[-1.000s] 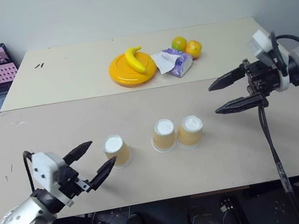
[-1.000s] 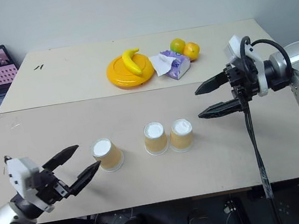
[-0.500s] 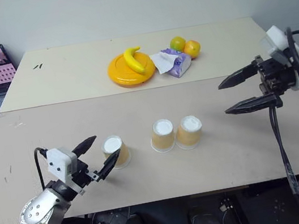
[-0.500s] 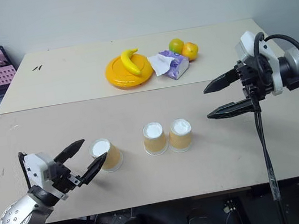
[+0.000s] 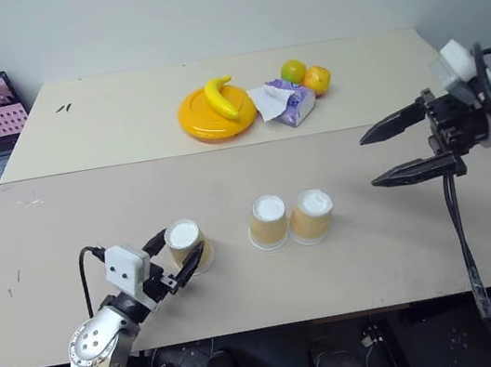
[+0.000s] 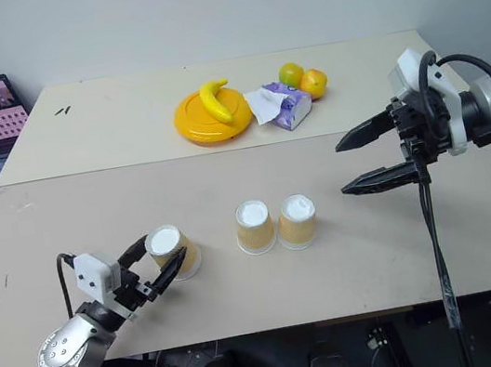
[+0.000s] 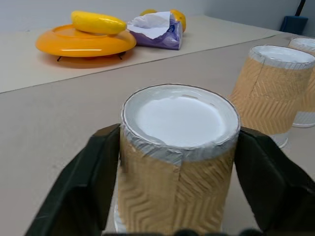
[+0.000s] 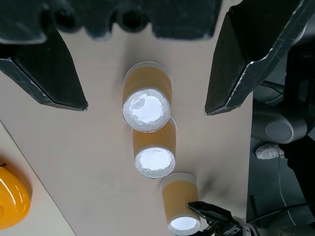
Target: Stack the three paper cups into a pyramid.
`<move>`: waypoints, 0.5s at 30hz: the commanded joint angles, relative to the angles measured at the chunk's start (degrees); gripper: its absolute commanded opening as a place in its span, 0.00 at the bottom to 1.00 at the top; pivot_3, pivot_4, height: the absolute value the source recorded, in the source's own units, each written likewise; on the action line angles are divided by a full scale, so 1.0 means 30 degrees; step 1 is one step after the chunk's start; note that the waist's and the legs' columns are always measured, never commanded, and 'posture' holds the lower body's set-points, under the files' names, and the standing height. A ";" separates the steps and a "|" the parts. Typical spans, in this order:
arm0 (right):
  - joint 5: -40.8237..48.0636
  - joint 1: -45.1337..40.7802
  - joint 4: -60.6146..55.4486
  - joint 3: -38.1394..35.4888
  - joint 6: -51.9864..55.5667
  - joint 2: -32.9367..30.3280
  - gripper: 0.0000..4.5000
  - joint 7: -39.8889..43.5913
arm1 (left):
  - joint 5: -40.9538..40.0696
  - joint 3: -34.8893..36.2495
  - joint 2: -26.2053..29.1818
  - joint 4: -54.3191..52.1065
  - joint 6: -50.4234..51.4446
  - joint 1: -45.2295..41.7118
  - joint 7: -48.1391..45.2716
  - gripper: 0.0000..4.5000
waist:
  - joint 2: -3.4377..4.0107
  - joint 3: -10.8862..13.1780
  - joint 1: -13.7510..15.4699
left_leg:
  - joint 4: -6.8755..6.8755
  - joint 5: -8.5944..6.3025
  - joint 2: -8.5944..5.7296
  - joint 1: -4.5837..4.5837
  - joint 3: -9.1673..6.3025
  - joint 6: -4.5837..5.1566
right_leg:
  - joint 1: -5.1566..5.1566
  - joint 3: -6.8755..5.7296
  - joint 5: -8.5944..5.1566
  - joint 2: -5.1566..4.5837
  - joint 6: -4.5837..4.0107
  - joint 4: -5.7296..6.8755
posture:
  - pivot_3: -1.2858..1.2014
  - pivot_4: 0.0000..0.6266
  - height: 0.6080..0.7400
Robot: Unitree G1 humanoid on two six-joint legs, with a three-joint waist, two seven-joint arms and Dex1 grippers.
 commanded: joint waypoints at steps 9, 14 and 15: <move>0.0533 0.0573 -0.1233 -0.1517 0.0530 -0.0486 1.00 -0.0398 | -0.1255 -0.0085 0.1552 -0.0750 0.2075 -0.5275 0.0062 0.78 | 0.0000 0.0000 0.0215 | 0.0008 0.0005 0.0000 -0.0001 -0.0004 -0.0006 | 0.0001 -0.0005 0.0003 0.0003 0.0007 0.0007 | 0.52 0.24 0.94; 0.1066 0.1882 -0.2423 -0.2566 0.1182 -0.0642 1.00 -0.1056 | -0.2189 -0.0607 0.2920 0.0284 0.3964 -0.9354 -0.1234 0.78 | 0.0000 0.0000 0.0427 | -0.0001 0.0007 -0.0005 -0.0007 -0.0008 -0.0010 | 0.0007 -0.0007 0.0002 0.0004 0.0018 -0.0004 | 0.52 0.24 0.94; 0.1191 0.2123 -0.2628 -0.2753 0.1305 -0.0691 1.00 -0.1204 | -0.2412 -0.0667 0.3037 0.0453 0.4313 -0.9840 -0.1369 0.78 | 0.0004 -0.0002 0.0438 | -0.0006 0.0006 -0.0005 -0.0009 -0.0008 -0.0009 | 0.0003 -0.0007 0.0001 0.0004 0.0019 -0.0006 | 0.52 0.24 0.94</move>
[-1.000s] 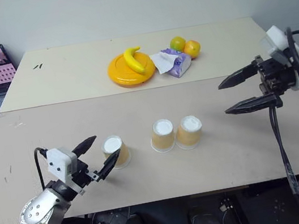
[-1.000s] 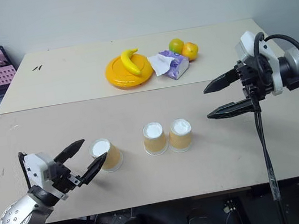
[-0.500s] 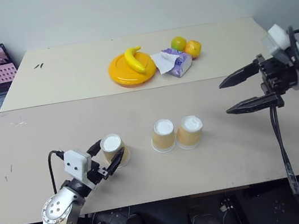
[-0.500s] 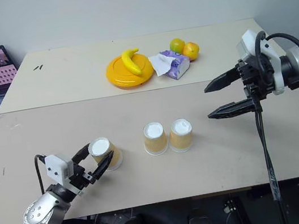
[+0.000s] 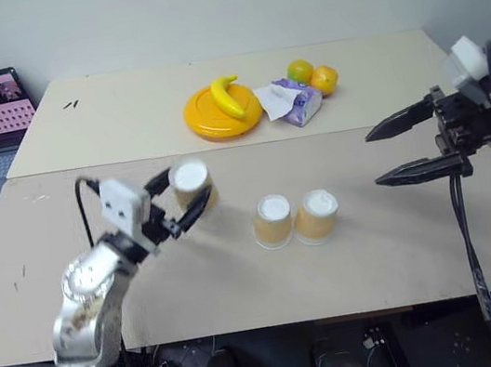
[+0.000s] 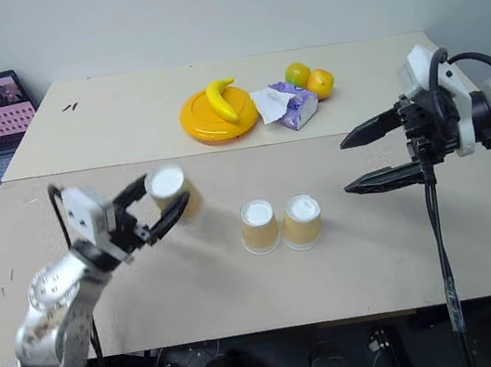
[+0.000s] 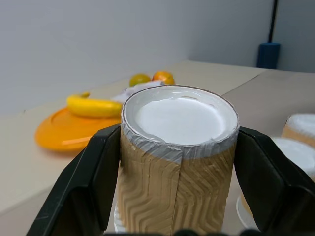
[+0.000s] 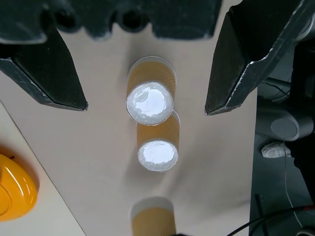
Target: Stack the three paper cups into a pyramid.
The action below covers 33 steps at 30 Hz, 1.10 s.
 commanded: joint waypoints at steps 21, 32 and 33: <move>0.4195 1.1017 -0.9558 -0.7932 0.2931 0.1503 1.00 -0.6791 | -0.3644 -0.5331 -0.0785 0.4282 0.6326 -0.9537 -0.7099 0.78 | 0.0007 -0.0004 -0.0043 | 0.0023 0.0001 -0.0024 -0.0005 -0.0069 0.0007 | 0.0029 -0.0028 -0.0009 0.0008 0.0015 0.0016 | 0.52 0.24 0.94; 0.5050 1.2686 -1.0989 -0.9051 0.2844 0.1840 1.00 -0.8535 | -0.1796 -0.5828 -0.1492 0.6584 0.4164 -0.9773 -0.8644 0.78 | 0.0005 -0.0004 0.0029 | 0.0029 0.0001 -0.0027 -0.0016 -0.0070 0.0007 | 0.0032 -0.0027 -0.0008 0.0005 0.0015 0.0007 | 0.52 0.24 0.94; 0.5136 1.2777 -1.1089 -0.9096 0.2847 0.1865 1.00 -0.8697 | -0.1660 -0.5806 -0.1614 0.6812 0.4024 -0.9857 -0.8693 0.78 | 0.0005 -0.0004 0.0032 | 0.0034 0.0000 -0.0025 -0.0016 -0.0071 0.0007 | 0.0033 -0.0028 -0.0008 0.0005 0.0015 0.0008 | 0.52 0.24 0.94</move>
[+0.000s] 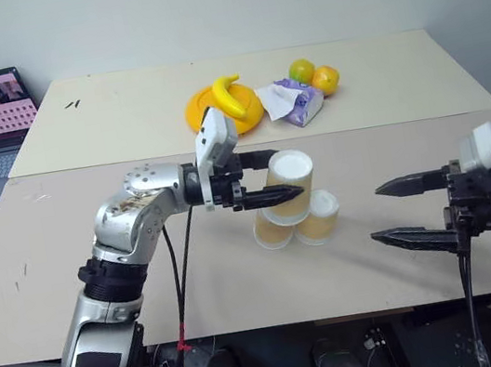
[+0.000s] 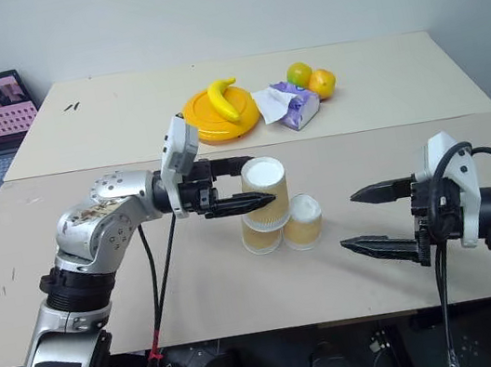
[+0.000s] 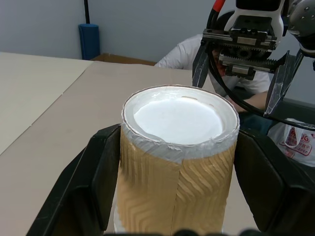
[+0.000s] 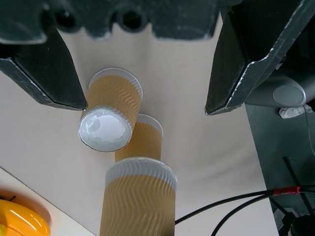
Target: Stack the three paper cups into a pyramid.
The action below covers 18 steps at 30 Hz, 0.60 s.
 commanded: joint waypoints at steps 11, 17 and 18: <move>0.1279 -0.0129 -0.0918 -0.1013 0.0182 -0.0423 1.00 -0.1569 | 0.0773 0.0314 -0.1263 0.0875 -0.1306 -0.0887 -0.0175 0.78 | 0.0000 0.0000 0.0001 | 0.0004 0.0001 -0.0002 -0.0002 -0.0005 0.0000 | 0.0005 0.0003 0.0000 0.0001 0.0001 0.0000 | 0.52 0.24 0.94; 0.1615 -0.0210 -0.0994 -0.1161 0.0341 -0.0674 1.00 -0.1866 | 0.0924 0.0285 -0.1518 0.0766 -0.1318 -0.0804 -0.0128 0.78 | 0.0000 0.0000 0.0001 | 0.0002 0.0001 -0.0002 -0.0002 -0.0007 0.0000 | 0.0005 0.0002 0.0000 0.0001 0.0001 -0.0001 | 0.52 0.24 0.94; 0.1671 -0.0169 -0.1035 -0.1199 0.0358 -0.0694 1.00 -0.1922 | 0.0944 0.0278 -0.1527 0.0738 -0.1324 -0.0774 -0.0128 0.78 | 0.0000 0.0000 0.0001 | 0.0003 0.0000 -0.0002 -0.0001 -0.0008 0.0001 | 0.0005 0.0002 0.0000 0.0002 0.0001 0.0000 | 0.52 0.24 0.94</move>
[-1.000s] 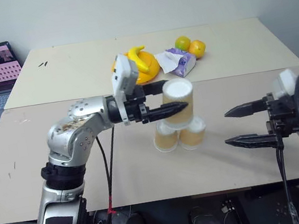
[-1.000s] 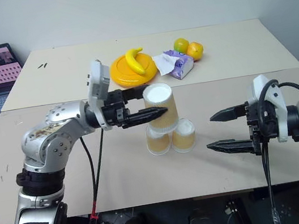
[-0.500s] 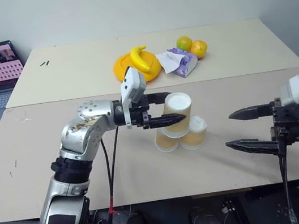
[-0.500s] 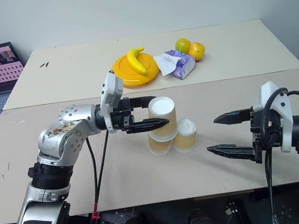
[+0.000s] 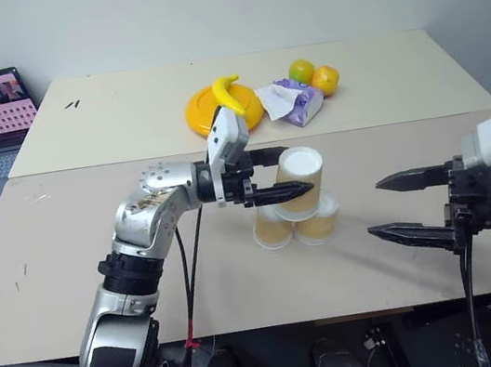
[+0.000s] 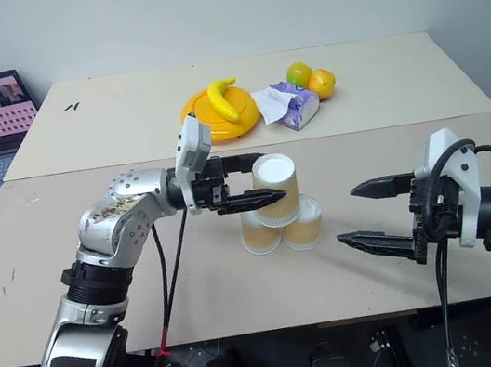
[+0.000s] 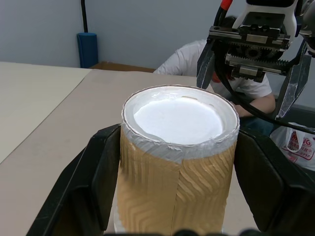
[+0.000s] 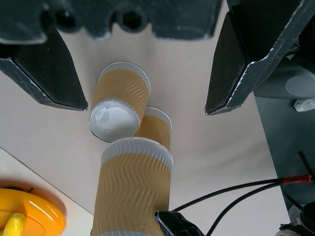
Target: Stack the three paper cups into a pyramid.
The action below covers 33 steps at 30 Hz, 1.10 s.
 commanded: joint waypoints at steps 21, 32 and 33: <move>0.0646 -0.0898 0.0328 -0.0554 -0.0027 -0.0839 1.00 -0.0200 | 0.0408 0.0283 -0.0653 -0.0932 -0.0429 -0.0092 0.0663 0.98 | 0.0000 0.0000 0.0000 | 0.0001 0.0000 -0.0001 0.0000 -0.0003 0.0000 | 0.0001 0.0001 0.0000 0.0000 0.0000 0.0000 | 0.52 0.24 0.94; 0.0323 -0.1480 0.0887 -0.0128 -0.0259 -0.0961 1.00 0.0291 | -0.0298 0.0860 -0.0871 -0.1753 0.0203 -0.0543 0.1295 0.98 | 0.0000 0.0000 -0.0002 | 0.0001 0.0000 0.0000 0.0001 -0.0004 0.0000 | 0.0002 -0.0001 0.0000 0.0000 0.0000 0.0000 | 0.52 0.24 0.94; 0.0302 -0.1504 0.0904 -0.0105 -0.0277 -0.0976 1.00 0.0322 | -0.0331 0.1036 -0.0979 -0.1709 0.0181 -0.0714 0.1562 0.98 | 0.0000 0.0000 -0.0002 | 0.0002 0.0001 -0.0001 0.0001 -0.0004 0.0000 | 0.0003 0.0000 0.0000 0.0000 0.0000 0.0000 | 0.52 0.24 0.94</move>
